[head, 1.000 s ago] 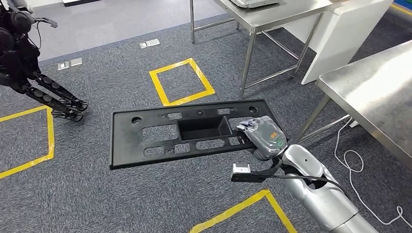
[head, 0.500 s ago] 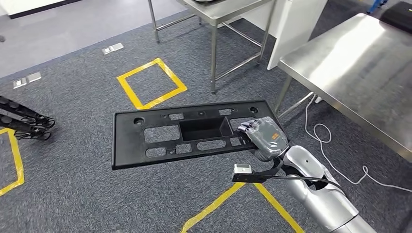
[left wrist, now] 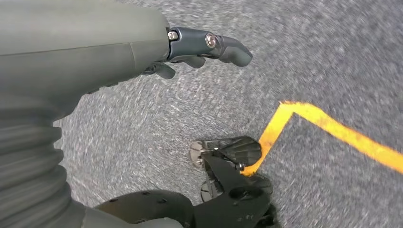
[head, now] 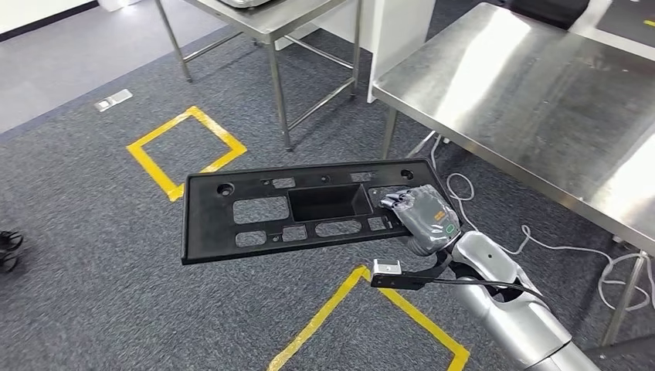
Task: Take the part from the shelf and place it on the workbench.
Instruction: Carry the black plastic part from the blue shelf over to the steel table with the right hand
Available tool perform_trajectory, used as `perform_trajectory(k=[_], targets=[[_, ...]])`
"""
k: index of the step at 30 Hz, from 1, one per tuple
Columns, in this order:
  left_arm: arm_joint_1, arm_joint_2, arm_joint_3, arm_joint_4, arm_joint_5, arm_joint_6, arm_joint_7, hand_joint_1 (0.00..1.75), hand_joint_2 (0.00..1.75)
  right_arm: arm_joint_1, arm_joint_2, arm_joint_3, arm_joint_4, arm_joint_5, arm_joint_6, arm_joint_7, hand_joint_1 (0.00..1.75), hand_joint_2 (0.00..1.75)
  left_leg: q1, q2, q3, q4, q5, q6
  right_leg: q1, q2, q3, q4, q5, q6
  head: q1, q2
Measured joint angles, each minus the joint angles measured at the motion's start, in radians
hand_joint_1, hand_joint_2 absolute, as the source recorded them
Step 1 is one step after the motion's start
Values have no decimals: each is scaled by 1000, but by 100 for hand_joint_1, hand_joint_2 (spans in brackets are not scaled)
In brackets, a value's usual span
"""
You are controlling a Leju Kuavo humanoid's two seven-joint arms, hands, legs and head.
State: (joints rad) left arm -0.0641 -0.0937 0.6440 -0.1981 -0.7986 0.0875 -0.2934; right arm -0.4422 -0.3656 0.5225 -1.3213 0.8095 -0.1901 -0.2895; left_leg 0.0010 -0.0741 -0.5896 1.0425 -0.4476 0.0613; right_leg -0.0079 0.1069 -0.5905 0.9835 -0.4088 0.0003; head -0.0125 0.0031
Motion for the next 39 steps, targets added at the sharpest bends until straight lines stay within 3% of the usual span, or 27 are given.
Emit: perform_trajectory(k=[1,2,3,4,6,7,8,10,11,12,13,14,16,18,19,21,23,24,25,26,28,30,32,34,36,38,39], targets=[[0,2,0,0,0,1,-1,0,175,1,1,0,0,1,1,0,166,175,-4,-12,10,-20,4,8,-3,10,-2,-1,2,2,0,0],[0,3,0,0,-1,1,-2,0,175,2,2,0,0,1,1,0,166,175,-6,-8,12,-24,5,11,-5,21,-5,-3,6,7,-1,0],[-1,3,0,0,-1,2,-2,0,175,3,2,0,-1,2,2,-1,166,175,-7,4,17,-36,9,14,-6,32,-6,-9,10,14,-3,0],[-3,2,0,0,-1,2,-2,0,175,4,1,-1,-2,2,2,-3,166,175,-5,17,24,-53,18,14,-2,26,-11,-8,9,18,-4,0],[-6,0,0,0,-1,2,-3,0,175,0,-2,-4,-4,2,2,-4,166,175,1,46,38,-89,36,16,7,-24,-41,41,-17,17,1,0],[-6,-1,0,0,-1,2,-3,0,175,-2,-4,-5,-4,1,2,-4,166,175,2,59,41,-98,42,14,6,-59,-70,100,-45,13,5,0],[-5,-2,0,0,-1,1,-3,0,175,-4,-4,-6,-5,1,2,-4,166,175,2,73,39,-100,43,15,4,-80,-102,169,-75,12,7,0],[-4,-3,0,0,-1,0,-3,0,175,-1,-3,-7,-5,1,2,-2,166,175,2,102,35,-100,43,10,-5,-95,-146,264,-107,23,9,0],[-4,-4,0,0,-1,0,-3,0,175,1,-3,-7,-5,2,2,-3,166,175,4,116,34,-99,43,6,-12,-100,-139,257,-102,35,9,0],[-4,-5,0,0,-1,0,-3,0,175,3,-3,-7,-5,2,2,-3,166,175,6,128,33,-98,42,0,-18,-109,-109,208,-82,49,9,0],[-5,-7,0,0,-1,0,-3,0,175,3,-3,-7,-5,2,2,-3,166,175,8,140,33,-94,40,-7,-24,-128,-64,128,-55,63,9,0],[-5,-7,0,0,-1,0,-3,0,175,2,-3,-7,-5,2,2,-3,166,175,8,151,31,-89,36,-16,-24,-151,-21,57,-33,70,10,0],[-6,-7,0,0,-1,0,-1,0,175,2,-3,-8,-5,2,2,-3,166,175,4,169,30,-77,29,-33,-21,-174,21,-20,-11,63,8,0],[-7,-7,0,0,-2,0,0,0,175,5,-5,-8,-6,2,2,-3,166,175,4,187,30,-71,26,-43,-19,-154,16,-19,-8,42,6,0],[-7,-7,0,0,-3,0,1,0,175,7,-6,-8,-6,3,2,-3,166,175,8,186,29,-66,21,-48,-23,-143,15,-18,-6,35,6,0],[-8,-6,0,0,-5,-1,1,0,175,8,-7,-8,-8,3,2,-4,166,175,17,147,9,-12,-21,-58,-29,-121,14,-19,0,20,5,0],[-6,-7,0,0,-6,-1,2,0,175,9,-6,-8,-10,3,2,-4,166,175,21,94,-48,126,-100,-64,-27,-99,12,-19,4,9,3,0],[-5,-7,0,0,-7,-1,2,0,175,10,-4,-8,-10,3,2,-4,166,175,20,84,-81,199,-131,-64,-24,-86,10,-19,6,6,3,0],[-4,-7,0,0,-7,-1,3,0,175,11,-3,-7,-10,3,2,-4,166,175,20,80,-103,248,-145,-63,-21,-73,9,-19,7,4,3,0],[-4,-7,0,0,-7,-1,3,0,175,13,-3,-7,-10,3,2,-4,166,175,20,78,-107,255,-137,-59,-18,-59,9,-18,8,3,3,0],[-4,-7,0,0,-7,-2,3,0,175,15,-3,-8,-11,3,2,-4,166,175,19,60,-58,152,-71,-44,-14,-30,9,-18,10,1,3,0],[-4,-6,0,0,-8,-3,4,0,175,15,-3,-8,-12,3,2,-4,166,175,19,14,8,17,-13,-26,-11,-6,8,-18,13,4,4,0],[-5,-5,0,0,-9,-3,4,0,175,16,-3,-8,-13,3,2,-4,166,175,16,-7,33,-33,-2,-17,-12,16,1,-17,19,13,3,0],[-7,-5,0,0,-9,-4,5,0,175,19,-6,-10,-14,3,2,-4,166,175,16,16,37,-47,3,-13,-12,27,-8,-19,25,24,2,0],[-10,-7,0,0,-9,-4,5,0,175,18,-11,-13,-16,3,2,-4,166,175,17,42,43,-69,15,-8,-6,-20,-36,19,5,25,5,0],[-9,-9,0,0,-9,-4,5,0,175,17,-13,-15,-16,2,1,-4,166,175,15,68,41,-78,23,-4,-5,-80,-96,138,-53,18,7,0],[-9,-9,0,0,-9,-4,5,0,175,17,-12,-15,-17,2,1,-4,166,175,14,82,36,-78,24,-4,-8,-91,-131,214,-82,18,8,0]])
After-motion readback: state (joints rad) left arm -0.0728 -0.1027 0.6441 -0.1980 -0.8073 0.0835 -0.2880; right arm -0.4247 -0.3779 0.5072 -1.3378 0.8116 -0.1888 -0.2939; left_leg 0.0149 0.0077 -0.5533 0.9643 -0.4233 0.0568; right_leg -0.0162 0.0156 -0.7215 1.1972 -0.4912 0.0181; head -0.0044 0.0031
